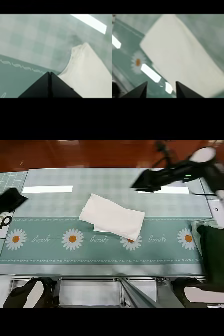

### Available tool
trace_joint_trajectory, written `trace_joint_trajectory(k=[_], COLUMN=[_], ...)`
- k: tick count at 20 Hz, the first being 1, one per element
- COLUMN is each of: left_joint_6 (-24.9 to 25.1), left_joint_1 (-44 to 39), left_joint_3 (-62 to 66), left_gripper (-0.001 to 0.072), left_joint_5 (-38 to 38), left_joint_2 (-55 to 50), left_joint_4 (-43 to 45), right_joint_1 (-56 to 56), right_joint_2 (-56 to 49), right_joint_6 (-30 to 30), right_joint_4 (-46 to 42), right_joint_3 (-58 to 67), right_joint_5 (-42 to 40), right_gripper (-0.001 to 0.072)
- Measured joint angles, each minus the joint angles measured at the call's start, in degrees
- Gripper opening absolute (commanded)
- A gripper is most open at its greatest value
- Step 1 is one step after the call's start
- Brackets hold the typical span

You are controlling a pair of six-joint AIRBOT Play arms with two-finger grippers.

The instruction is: Fold the shirts.

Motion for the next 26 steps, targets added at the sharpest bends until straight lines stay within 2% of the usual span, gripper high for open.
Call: trace_joint_trajectory(k=[1, 3, 4, 6, 8, 12, 16, 22, 23, 24, 25, 26], left_joint_6=[0.0, 0.5, 0.7, 1.2, 1.3, 1.4, 1.5, 1.5, 1.5, 1.5, 1.5, 1.5], left_joint_1=[0.8, 0.9, 0.2, -2.3, -5.3, -11.2, -13.7, -14.4, -14.5, -14.5, -14.6, -14.6], left_joint_3=[0.8, 0.5, -0.5, -4.5, -9.2, -18.3, -22.6, -24.1, -24.1, -24.2, -24.2, -24.2], left_gripper=[0.0024, 0.0025, 0.0024, 0.0024, 0.0024, 0.0024, 0.0024, 0.0024, 0.0024, 0.0025, 0.0025, 0.0024], left_joint_5=[0.1, 0.1, 0.1, 0.1, 0.2, 2.8, 6.3, 8.9, 9.0, 9.3, 9.4, 9.5], left_joint_2=[1.6, 4.8, 6.1, 8.1, 9.0, 9.4, 8.4, 7.1, 7.0, 7.0, 7.0, 6.9], left_joint_4=[-0.9, -2.4, -2.6, -3.5, -3.5, -4.5, -6.4, -7.2, -7.3, -7.3, -7.3, -7.3], right_joint_1=[-3.0, -8.2, -10.3, -13.8, -15.6, -17.1, -14.6, -4.0, -2.3, -0.4, 1.3, 3.0], right_joint_2=[4.9, 14.3, 18.2, 24.0, 25.7, 19.3, 8.8, -2.0, -3.3, -4.5, -5.7, -6.7], right_joint_6=[2.1, 6.7, 8.4, 9.9, 8.7, 0.2, -7.6, -11.0, -11.0, -10.8, -10.4, -10.1], right_joint_4=[-7.6, -19.3, -22.1, -22.3, -16.9, -1.2, 11.6, 20.0, 20.8, 21.2, 21.2, 21.7], right_joint_3=[-2.4, -10.6, -15.9, -28.3, -39.0, -50.4, -51.6, -44.4, -42.7, -40.9, -39.2, -37.4], right_joint_5=[1.3, -1.5, -4.0, -10.6, -16.2, -22.6, -23.5, -23.7, -23.9, -24.2, -24.6, -25.0], right_gripper=[0.0417, 0.0420, 0.0420, 0.0420, 0.0420, 0.0420, 0.0420, 0.0419, 0.0404, 0.0304, 0.0059, 0.0029])
